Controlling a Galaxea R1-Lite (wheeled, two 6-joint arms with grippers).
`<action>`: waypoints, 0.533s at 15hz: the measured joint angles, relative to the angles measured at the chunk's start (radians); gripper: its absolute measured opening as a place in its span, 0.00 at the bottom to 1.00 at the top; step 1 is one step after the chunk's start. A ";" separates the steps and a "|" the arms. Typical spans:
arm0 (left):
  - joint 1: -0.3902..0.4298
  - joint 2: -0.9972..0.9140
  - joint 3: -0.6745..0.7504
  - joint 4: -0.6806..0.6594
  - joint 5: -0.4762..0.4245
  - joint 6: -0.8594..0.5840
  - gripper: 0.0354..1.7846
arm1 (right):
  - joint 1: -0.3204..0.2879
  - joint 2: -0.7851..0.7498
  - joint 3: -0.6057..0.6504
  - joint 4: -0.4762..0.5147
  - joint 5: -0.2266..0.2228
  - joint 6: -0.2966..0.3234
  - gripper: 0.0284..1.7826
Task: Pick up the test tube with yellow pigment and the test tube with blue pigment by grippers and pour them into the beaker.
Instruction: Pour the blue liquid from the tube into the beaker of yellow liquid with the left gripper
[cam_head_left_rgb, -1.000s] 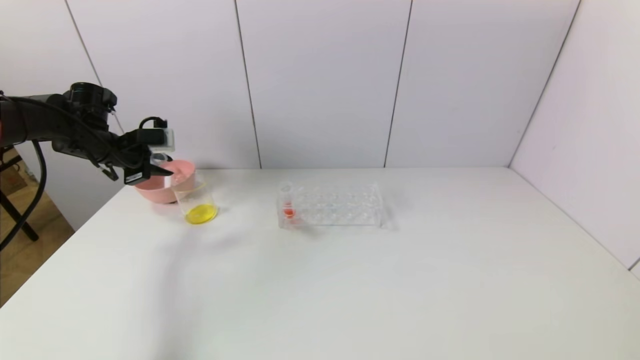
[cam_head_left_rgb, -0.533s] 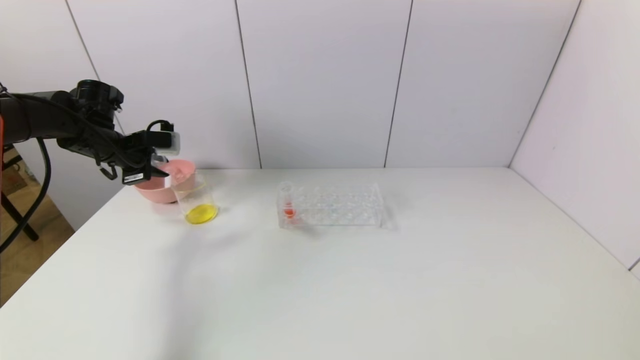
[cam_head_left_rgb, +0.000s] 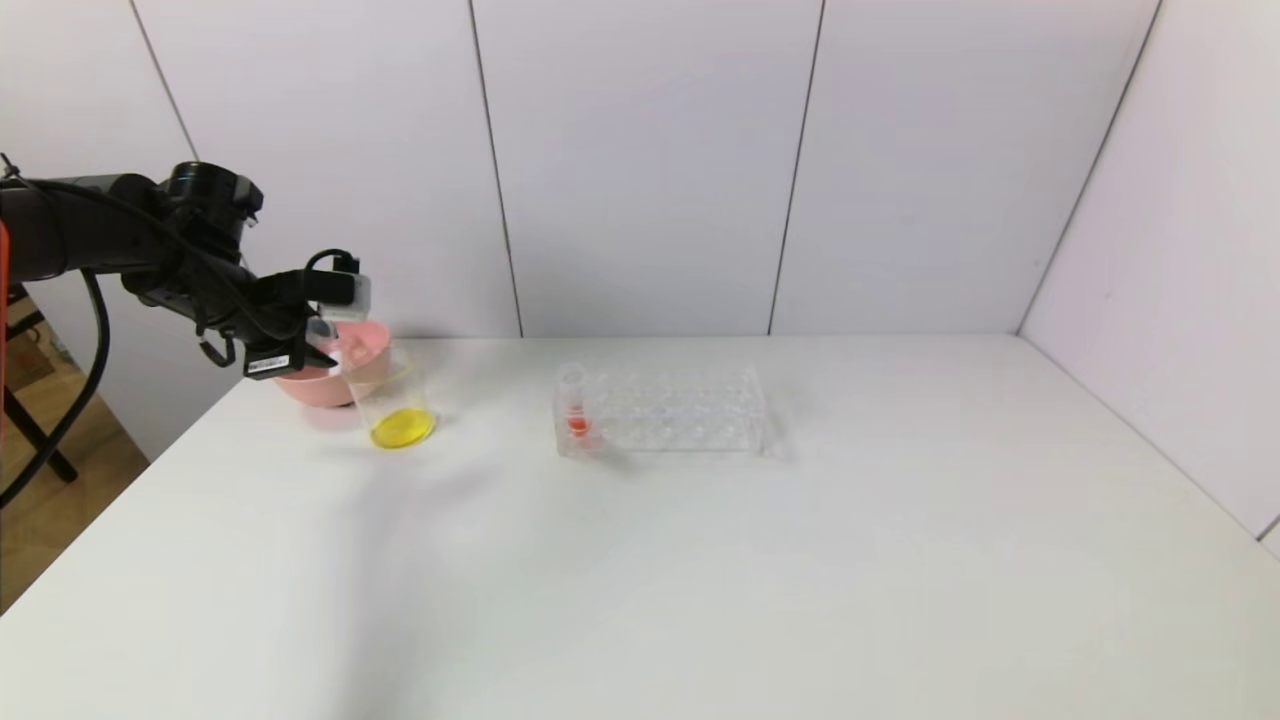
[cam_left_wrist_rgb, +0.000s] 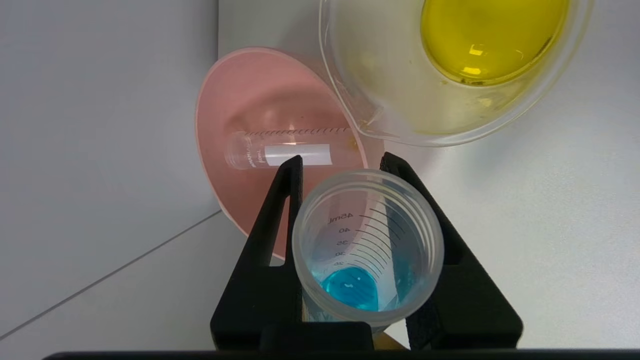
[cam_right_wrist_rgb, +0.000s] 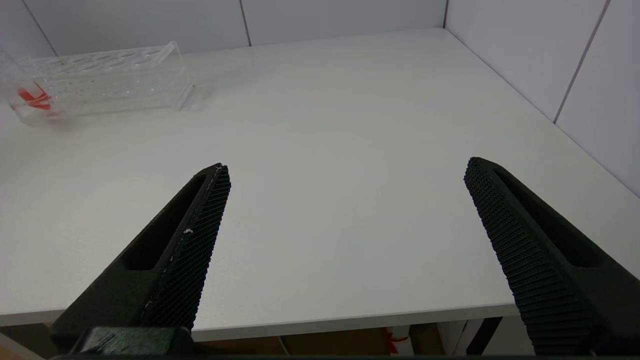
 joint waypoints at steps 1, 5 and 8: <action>0.000 -0.003 0.000 0.015 0.013 0.000 0.29 | 0.000 0.000 0.000 0.000 0.000 0.000 0.96; -0.002 -0.009 0.000 0.028 0.044 -0.001 0.29 | 0.000 0.000 0.000 0.000 0.000 0.000 0.96; -0.003 -0.009 0.000 0.029 0.048 -0.001 0.29 | 0.000 0.000 0.000 0.000 0.000 0.000 0.96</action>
